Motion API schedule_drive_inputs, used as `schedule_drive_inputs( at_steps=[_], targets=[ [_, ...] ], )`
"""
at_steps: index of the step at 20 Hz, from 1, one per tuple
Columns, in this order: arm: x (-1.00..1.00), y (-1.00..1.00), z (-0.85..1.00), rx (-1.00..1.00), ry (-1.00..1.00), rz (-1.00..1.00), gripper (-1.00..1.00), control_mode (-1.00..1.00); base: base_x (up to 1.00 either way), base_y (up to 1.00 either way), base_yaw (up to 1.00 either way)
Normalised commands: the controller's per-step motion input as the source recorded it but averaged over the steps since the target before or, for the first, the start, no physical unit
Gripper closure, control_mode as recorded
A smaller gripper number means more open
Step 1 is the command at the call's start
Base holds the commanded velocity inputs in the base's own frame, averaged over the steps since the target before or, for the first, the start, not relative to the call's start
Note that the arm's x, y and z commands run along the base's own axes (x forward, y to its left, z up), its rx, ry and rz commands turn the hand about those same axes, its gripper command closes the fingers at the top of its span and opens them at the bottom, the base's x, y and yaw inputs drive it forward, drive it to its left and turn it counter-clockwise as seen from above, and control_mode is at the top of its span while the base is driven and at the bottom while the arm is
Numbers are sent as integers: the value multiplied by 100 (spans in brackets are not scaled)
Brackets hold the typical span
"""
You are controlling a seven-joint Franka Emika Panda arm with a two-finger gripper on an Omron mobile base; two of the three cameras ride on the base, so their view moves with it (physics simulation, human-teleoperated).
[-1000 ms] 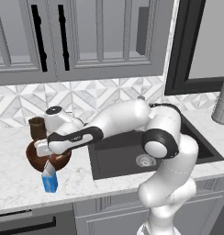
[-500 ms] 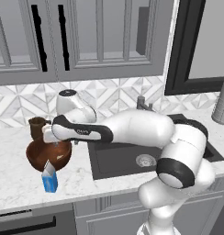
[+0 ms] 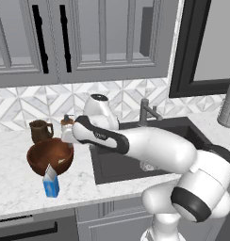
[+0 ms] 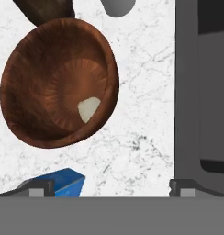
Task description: Pick the garlic from the sink and place it in the bowl. Then pick the bowl and place it in the microwave. Then close the microwave door and press the start button.
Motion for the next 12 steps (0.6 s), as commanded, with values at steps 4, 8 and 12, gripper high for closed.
schedule_drive_inputs(
  at_steps=[4, 8, 12],
  targets=[
    [31, 6, 0, 7, 7, 0, -100, -100, 0, 0, 0],
    [50, 12, -4, 0, 12, 0, -100, -100, 0, 0, 0],
    [48, 23, -10, 0, 16, 0, -100, -100, 0, 0, 0]
  ],
)
